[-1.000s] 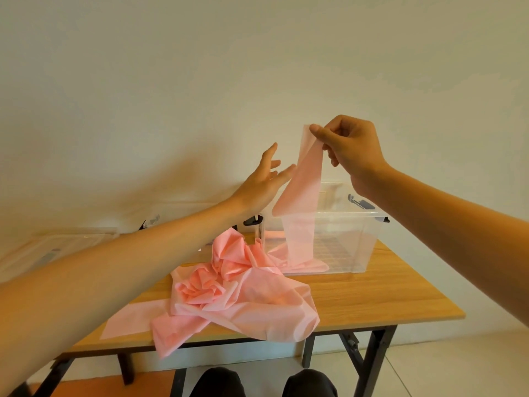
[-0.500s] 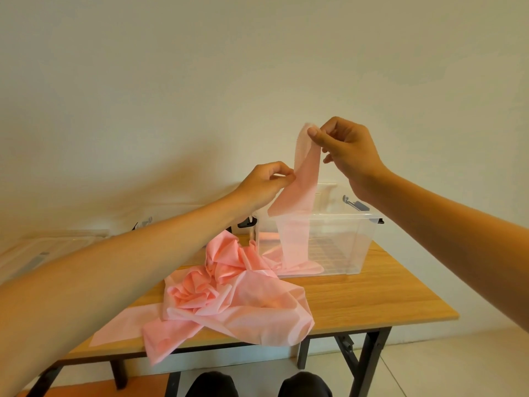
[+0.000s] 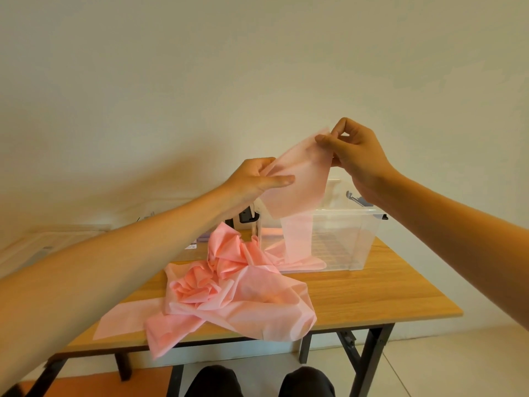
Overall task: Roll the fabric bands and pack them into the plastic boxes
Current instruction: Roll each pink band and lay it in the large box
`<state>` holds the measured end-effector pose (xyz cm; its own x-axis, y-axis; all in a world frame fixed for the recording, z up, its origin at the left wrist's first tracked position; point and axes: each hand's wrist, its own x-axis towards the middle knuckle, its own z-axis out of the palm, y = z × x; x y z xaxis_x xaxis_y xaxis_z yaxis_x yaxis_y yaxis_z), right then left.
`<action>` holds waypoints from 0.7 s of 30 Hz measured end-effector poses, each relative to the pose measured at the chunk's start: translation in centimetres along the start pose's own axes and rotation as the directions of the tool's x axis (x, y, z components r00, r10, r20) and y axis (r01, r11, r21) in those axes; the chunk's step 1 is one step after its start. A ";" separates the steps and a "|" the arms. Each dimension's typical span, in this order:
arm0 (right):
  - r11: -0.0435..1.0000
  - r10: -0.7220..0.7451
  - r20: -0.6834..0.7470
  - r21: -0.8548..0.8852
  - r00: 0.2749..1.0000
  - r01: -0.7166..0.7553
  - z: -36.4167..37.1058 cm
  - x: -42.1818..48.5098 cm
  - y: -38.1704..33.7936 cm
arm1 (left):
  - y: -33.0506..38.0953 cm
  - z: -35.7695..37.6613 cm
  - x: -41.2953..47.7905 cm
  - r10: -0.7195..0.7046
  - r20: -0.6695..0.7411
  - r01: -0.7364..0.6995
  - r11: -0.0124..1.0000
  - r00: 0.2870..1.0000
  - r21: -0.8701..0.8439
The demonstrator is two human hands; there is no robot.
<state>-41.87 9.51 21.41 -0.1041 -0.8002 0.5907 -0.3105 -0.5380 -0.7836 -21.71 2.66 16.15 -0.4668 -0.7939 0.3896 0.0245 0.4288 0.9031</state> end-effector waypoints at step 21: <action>0.999 0.035 -0.023 -0.014 0.999 -0.036 2.3 -18.3 6.1 | -5.5 0.5 -17.2 0.046 -0.186 -0.029 0.995 0.981 0.093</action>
<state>-39.72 20.23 5.38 -0.1372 -0.8124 0.5668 -0.3198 -0.5053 -0.8015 -14.29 14.22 4.37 -0.2923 -0.8398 0.4574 -0.0448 0.4898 0.8707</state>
